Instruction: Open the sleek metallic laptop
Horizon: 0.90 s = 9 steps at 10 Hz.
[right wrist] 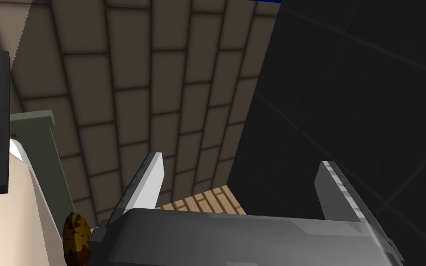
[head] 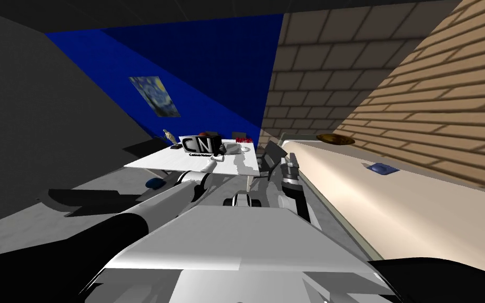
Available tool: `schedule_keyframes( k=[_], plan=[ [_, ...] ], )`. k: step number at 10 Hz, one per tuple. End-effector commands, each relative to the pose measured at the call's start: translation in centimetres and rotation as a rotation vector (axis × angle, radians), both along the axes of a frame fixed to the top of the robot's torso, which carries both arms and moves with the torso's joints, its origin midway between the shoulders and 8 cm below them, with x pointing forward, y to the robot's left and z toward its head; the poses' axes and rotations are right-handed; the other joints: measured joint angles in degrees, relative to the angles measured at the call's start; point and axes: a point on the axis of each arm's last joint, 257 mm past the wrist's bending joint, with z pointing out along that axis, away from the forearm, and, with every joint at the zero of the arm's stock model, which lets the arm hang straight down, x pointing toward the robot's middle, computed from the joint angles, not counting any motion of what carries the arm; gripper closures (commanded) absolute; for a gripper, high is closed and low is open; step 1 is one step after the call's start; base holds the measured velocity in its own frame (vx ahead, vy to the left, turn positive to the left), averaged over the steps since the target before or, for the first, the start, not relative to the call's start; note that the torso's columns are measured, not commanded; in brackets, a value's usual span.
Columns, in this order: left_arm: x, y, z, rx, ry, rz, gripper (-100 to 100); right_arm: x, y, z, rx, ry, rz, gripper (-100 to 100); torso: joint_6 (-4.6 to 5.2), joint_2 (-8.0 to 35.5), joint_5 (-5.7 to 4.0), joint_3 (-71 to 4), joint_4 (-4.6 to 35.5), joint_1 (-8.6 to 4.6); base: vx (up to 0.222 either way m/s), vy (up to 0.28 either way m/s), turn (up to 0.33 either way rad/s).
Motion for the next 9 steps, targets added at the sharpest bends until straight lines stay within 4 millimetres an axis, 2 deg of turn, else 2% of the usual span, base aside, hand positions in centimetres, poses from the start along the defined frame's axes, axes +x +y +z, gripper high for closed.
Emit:
schedule_keyframes(
  k=[1, 2, 3, 4, 5, 6, 7, 8, 9],
  plan=[
    [-0.1, 4.4, 0.8, 0.002, 0.001, 0.057, -100, 0.0, 0.0, 0.0, 0.0, 0.0, 0.0, 0, -0.01, -0.2, 0.0, -0.1, -0.1, -0.01, -0.05, -0.012, -0.261],
    [0.1, 4.2, 1.7, 0.003, -0.017, 0.053, -100, 0.0, 0.0, 0.0, 0.0, 0.0, 0.0, 0, 0.08, -0.3, -0.02, -0.2, -0.1, -0.07, -0.053, 0.0, -0.165],
    [-0.1, 4.4, 0.9, 0.002, -0.002, 0.056, -100, 0.0, 0.0, 0.0, 0.0, 0.0, 0.0, 0, 0.03, -0.3, -0.02, -0.2, -0.1, -0.04, -0.027, 0.001, -0.023],
    [-0.3, 8.0, 1.4, 0.001, 0.0, 0.104, -100, 0.0, 0.0, 0.0, 0.0, 0.0, 0.0, 0, 0.02, -0.4, 0.0, -0.2, -0.1, -0.01, -0.046, -0.005, -0.329],
    [-0.1, 7.8, 2.2, 0.002, -0.015, 0.101, -100, 0.0, 0.0, 0.0, 0.0, 0.0, 0.0, 0, 0.1, -0.2, 0.0, -0.2, -0.1, -0.05, -0.051, -0.005, -0.194],
    [-0.6, 11.5, 2.1, -0.001, -0.002, 0.152, -100, 0.0, 0.0, 0.0, 0.0, 0.0, 0.0, 0, 0.01, -0.2, -0.02, -0.1, -0.1, -0.03, -0.078, -0.015, -0.325],
    [-1.2, 12.0, -0.3, -0.004, 0.041, 0.164, -100, 0.0, 0.0, 0.0, 0.0, 0.0, 0.0, 0, 0.08, -0.1, -0.02, -0.1, -0.1, -0.08, -0.072, -0.008, -0.152],
    [-1.6, 12.1, -1.9, 0.002, 0.069, 0.166, -100, 0.0, 0.0, 0.0, 0.0, 0.0, 0.0, 0, -0.03, -0.2, 0.0, -0.1, -0.1, 0.01, -0.029, -0.001, 0.055],
    [-0.9, 11.7, 0.9, -0.003, 0.021, 0.157, -100, 0.0, 0.0, 0.0, 0.0, 0.0, 0.0, 0, -0.01, -0.3, 0.03, -0.2, -0.1, 0.05, -0.003, 0.0, 0.031]
  ],
)
